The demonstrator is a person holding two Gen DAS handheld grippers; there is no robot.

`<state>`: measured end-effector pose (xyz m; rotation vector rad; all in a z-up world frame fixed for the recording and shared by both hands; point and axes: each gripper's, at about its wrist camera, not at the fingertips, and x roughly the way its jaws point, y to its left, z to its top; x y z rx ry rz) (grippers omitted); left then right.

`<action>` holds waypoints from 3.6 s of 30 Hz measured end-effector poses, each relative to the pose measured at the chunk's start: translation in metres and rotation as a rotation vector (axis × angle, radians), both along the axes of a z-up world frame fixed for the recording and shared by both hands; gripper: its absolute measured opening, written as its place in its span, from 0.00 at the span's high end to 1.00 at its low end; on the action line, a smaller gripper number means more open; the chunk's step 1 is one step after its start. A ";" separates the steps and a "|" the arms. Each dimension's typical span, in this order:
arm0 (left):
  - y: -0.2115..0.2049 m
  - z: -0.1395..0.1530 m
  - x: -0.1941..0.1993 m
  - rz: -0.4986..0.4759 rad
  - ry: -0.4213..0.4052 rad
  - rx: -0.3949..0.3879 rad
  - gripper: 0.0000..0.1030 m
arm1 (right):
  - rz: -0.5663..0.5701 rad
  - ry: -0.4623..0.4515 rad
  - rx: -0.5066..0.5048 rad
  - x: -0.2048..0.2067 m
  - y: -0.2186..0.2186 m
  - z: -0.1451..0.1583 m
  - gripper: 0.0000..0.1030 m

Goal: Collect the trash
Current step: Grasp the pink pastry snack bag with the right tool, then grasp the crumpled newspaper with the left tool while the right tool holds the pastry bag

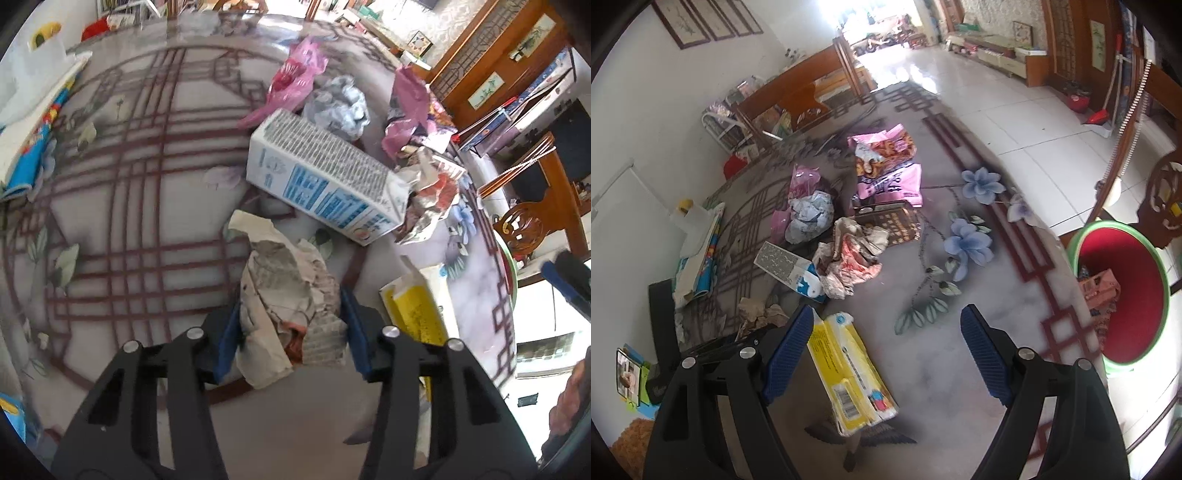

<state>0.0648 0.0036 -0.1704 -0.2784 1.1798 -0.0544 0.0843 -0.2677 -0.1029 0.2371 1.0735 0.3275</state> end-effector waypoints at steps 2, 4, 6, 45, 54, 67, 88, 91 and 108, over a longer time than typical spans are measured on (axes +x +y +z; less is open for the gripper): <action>0.000 0.006 0.000 -0.005 -0.016 -0.003 0.53 | 0.017 0.002 -0.003 0.019 0.006 0.000 0.23; 0.003 0.011 0.000 -0.004 -0.027 -0.012 0.53 | 0.023 -0.007 -0.021 0.037 0.010 0.001 0.23; 0.005 0.013 0.000 0.000 -0.032 -0.029 0.53 | 0.025 -0.014 -0.045 0.061 0.014 0.002 0.17; 0.017 0.048 -0.003 0.082 -0.139 -0.048 0.52 | 0.132 -0.201 -0.049 0.080 0.025 0.050 0.55; 0.004 0.075 -0.009 0.078 -0.213 -0.049 0.52 | 0.099 -0.182 -0.060 -0.008 0.027 0.027 0.54; -0.018 0.094 -0.015 0.043 -0.263 -0.039 0.52 | 0.024 -0.177 -0.047 -0.028 -0.003 0.030 0.54; -0.033 0.092 -0.018 0.024 -0.248 -0.014 0.52 | -0.058 -0.152 -0.043 -0.028 -0.041 0.022 0.53; -0.037 0.091 -0.017 0.019 -0.246 -0.014 0.52 | -0.063 -0.148 -0.044 -0.028 -0.045 0.021 0.53; -0.063 0.093 -0.012 -0.008 -0.241 -0.004 0.52 | -0.082 -0.145 -0.040 -0.028 -0.068 0.020 0.53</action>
